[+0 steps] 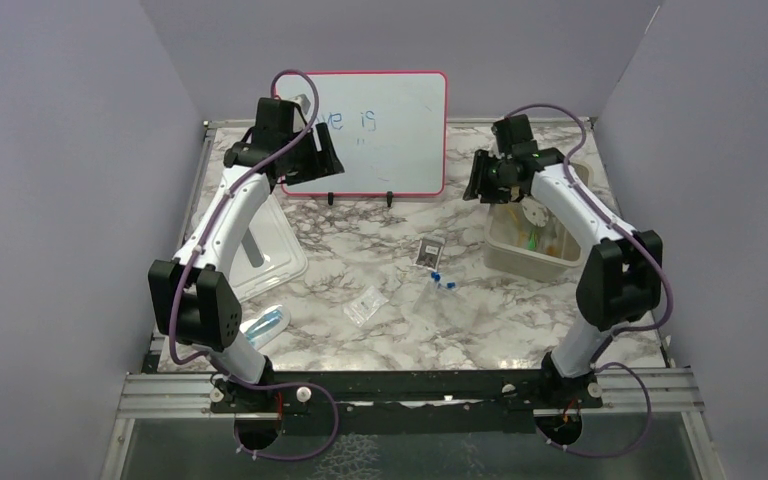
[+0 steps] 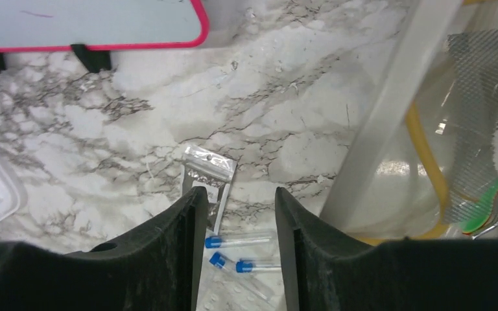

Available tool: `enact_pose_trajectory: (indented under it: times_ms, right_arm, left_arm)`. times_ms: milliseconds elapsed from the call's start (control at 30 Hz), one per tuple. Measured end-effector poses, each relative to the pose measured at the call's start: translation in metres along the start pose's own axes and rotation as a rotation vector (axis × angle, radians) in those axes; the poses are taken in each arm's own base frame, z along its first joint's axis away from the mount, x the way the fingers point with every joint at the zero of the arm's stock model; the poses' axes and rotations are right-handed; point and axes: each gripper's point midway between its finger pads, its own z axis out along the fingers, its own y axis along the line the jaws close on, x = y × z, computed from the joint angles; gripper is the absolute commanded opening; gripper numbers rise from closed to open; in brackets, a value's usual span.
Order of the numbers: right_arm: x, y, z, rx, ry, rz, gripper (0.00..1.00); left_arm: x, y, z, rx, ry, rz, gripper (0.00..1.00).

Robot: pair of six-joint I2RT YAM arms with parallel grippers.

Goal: Organize the chemistry lab equipment

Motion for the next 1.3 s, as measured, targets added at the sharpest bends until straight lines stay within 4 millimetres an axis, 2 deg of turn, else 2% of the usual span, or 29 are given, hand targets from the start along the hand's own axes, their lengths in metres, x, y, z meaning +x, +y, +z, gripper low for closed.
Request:
enact_pose_trajectory:
  times_ms: [67,133,300,433,533,633,733,800,900,1033,1167,1300]
  right_arm:
    - [0.007,0.001,0.016,0.038,0.035,0.007,0.41]
    - [0.008,-0.002,0.022,0.072,0.040,0.010,0.41]
    - [-0.004,-0.006,0.019,0.099,0.008,0.005,0.44]
    - [-0.015,-0.006,0.015,0.099,-0.035,-0.013,0.51]
    - [-0.027,-0.014,0.001,0.153,-0.098,-0.011,0.58]
    - [-0.042,-0.028,-0.025,0.239,-0.199,0.014,0.69]
    - [-0.046,-0.041,-0.044,0.314,-0.262,0.048,0.70]
    - [-0.046,-0.047,-0.047,0.342,-0.271,0.064,0.70]
    - [-0.037,-0.053,-0.033,0.368,-0.225,0.076,0.67]
    - [-0.021,-0.052,-0.006,0.350,-0.138,0.065,0.55]
    - [-0.011,-0.049,0.010,0.319,-0.084,0.060,0.43]
    - [-0.008,-0.048,0.022,0.307,-0.058,0.025,0.35]
  left_arm:
    - [0.002,-0.001,0.001,0.002,0.002,-0.001,0.71]
    - [0.003,-0.002,0.001,0.005,0.002,-0.001,0.72]
    - [0.006,-0.002,-0.001,0.005,0.004,-0.007,0.72]
    - [0.005,-0.003,-0.002,0.007,-0.002,-0.011,0.71]
    - [0.004,-0.003,-0.002,0.009,-0.005,-0.013,0.72]
    - [0.005,-0.007,0.000,0.018,-0.009,-0.005,0.74]
    - [0.011,-0.014,0.002,0.031,0.003,0.008,0.77]
    - [0.016,-0.020,0.004,0.042,0.014,0.019,0.79]
    - [0.021,-0.030,0.006,0.063,0.023,0.039,0.83]
    - [0.032,-0.044,0.014,0.099,0.052,0.074,0.84]
    - [0.057,-0.057,0.027,0.132,0.115,0.115,0.83]
    - [0.082,-0.064,0.038,0.149,0.181,0.141,0.80]
